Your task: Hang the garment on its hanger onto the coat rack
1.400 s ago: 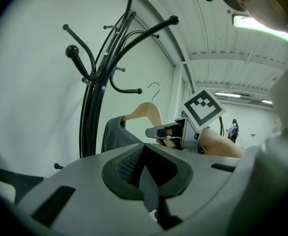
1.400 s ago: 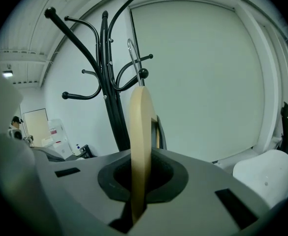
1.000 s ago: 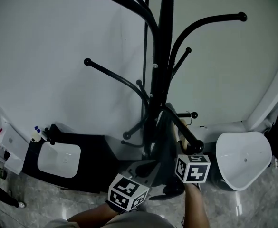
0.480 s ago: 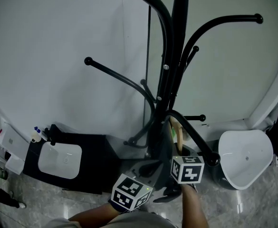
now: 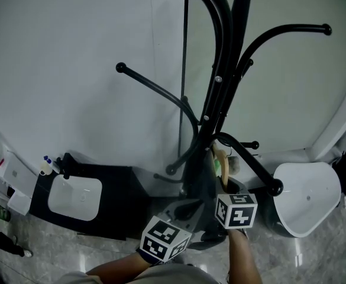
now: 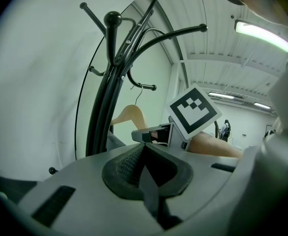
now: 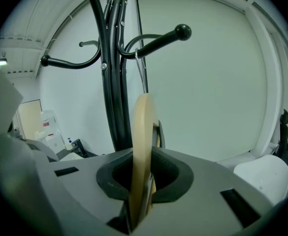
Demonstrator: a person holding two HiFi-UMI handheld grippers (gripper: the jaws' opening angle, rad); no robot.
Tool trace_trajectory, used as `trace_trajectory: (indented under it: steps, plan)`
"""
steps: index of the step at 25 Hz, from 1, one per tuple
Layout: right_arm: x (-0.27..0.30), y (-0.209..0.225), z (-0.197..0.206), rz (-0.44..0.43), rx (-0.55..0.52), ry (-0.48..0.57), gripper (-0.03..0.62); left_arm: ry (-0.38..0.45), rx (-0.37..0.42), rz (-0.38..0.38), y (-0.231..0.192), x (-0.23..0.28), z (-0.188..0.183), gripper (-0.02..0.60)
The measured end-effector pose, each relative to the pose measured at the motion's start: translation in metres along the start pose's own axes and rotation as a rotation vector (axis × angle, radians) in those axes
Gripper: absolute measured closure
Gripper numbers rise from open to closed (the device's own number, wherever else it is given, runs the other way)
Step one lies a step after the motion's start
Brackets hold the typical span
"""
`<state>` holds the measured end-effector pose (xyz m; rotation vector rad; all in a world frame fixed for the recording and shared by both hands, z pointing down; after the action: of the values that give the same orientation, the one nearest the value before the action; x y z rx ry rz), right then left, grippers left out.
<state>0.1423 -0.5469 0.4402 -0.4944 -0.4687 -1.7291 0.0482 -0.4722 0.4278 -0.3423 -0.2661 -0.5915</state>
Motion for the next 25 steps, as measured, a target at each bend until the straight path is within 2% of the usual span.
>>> trace_trajectory:
  steps: [14, 16, 22, 25]
  plan:
    - [-0.058, 0.009, 0.001, -0.03, -0.114, 0.052, 0.549, 0.012, 0.011, 0.013, 0.041, 0.021, -0.022, 0.577]
    - [-0.065, 0.008, 0.002, -0.027, -0.137, 0.063, 0.521, 0.015, 0.017, 0.012, 0.048, 0.022, -0.023, 0.575]
    - [-0.085, 0.006, 0.014, -0.025, -0.137, 0.092, 0.514, 0.021, 0.028, 0.004, 0.058, 0.02, -0.015, 0.575]
    - [-0.101, 0.01, 0.019, 0.006, -0.141, 0.135, 0.513, 0.025, 0.035, 0.005, 0.065, 0.022, -0.012, 0.575]
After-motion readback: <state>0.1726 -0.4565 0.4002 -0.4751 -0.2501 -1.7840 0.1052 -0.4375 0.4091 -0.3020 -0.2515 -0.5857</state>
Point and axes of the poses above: the fingertips, and each gripper's own axes: x forward along the fingers, y to its right, z out of its underside, the point moved 3 cm from there along -x, backward along the fingers, and after that the axes turned 7 degrees about -y, right-handed, at the moved point
